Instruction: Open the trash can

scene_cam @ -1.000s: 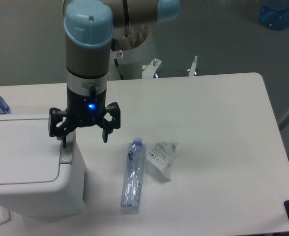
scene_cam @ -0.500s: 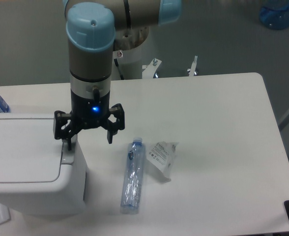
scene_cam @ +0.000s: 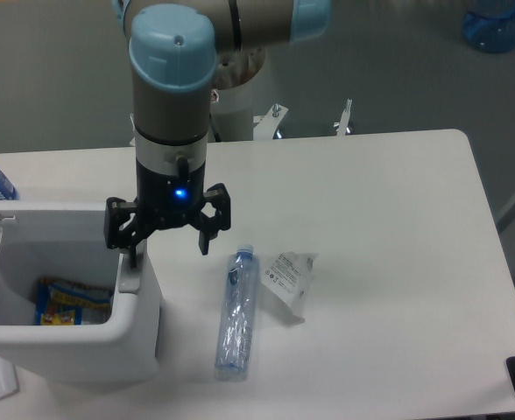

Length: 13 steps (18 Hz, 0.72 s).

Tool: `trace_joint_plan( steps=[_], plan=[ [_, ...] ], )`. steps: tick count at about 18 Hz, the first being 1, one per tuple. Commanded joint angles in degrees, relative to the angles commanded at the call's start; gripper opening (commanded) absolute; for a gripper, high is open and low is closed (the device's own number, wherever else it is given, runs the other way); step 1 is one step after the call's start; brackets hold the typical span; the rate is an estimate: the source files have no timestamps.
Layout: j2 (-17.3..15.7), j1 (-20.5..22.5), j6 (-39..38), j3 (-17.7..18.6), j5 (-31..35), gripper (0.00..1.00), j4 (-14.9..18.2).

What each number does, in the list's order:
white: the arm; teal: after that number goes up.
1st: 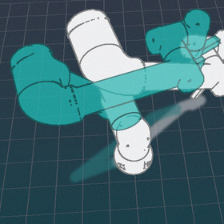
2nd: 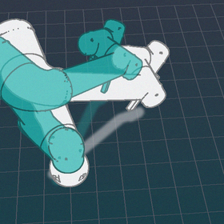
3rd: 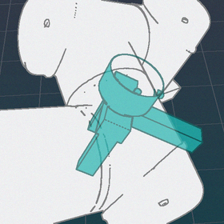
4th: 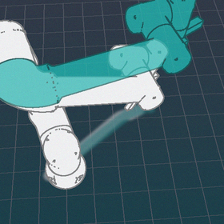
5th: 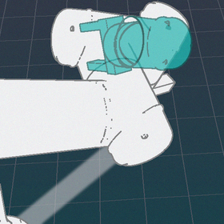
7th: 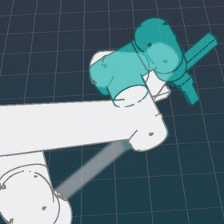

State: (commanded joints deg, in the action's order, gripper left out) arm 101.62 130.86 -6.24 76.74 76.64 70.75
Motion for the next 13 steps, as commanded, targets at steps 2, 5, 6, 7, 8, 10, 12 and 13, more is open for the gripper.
trace_joint_plan(
  steps=[2, 5, 6, 7, 8, 10, 12, 13],
  plan=[
    [-2.4, 3.2, 0.1, -1.1, 0.0, 1.00, 0.0],
    [-4.2, 10.0, 0.9, -1.1, 0.6, 1.00, -0.3],
    [-4.1, 12.8, 1.3, -0.9, 0.7, 1.00, -0.6],
    [-3.7, 15.3, 2.4, -0.9, 1.6, 1.00, -0.6],
    [-3.3, 17.3, 4.3, -0.7, 4.4, 1.00, -0.6],
    [-1.5, 19.6, 11.0, -0.9, 13.2, 1.00, -0.3],
    [0.0, 20.7, 21.6, -0.8, 20.4, 1.00, 0.3],
    [0.9, 21.3, 26.3, -0.6, 22.8, 1.00, 0.4]
  ],
)
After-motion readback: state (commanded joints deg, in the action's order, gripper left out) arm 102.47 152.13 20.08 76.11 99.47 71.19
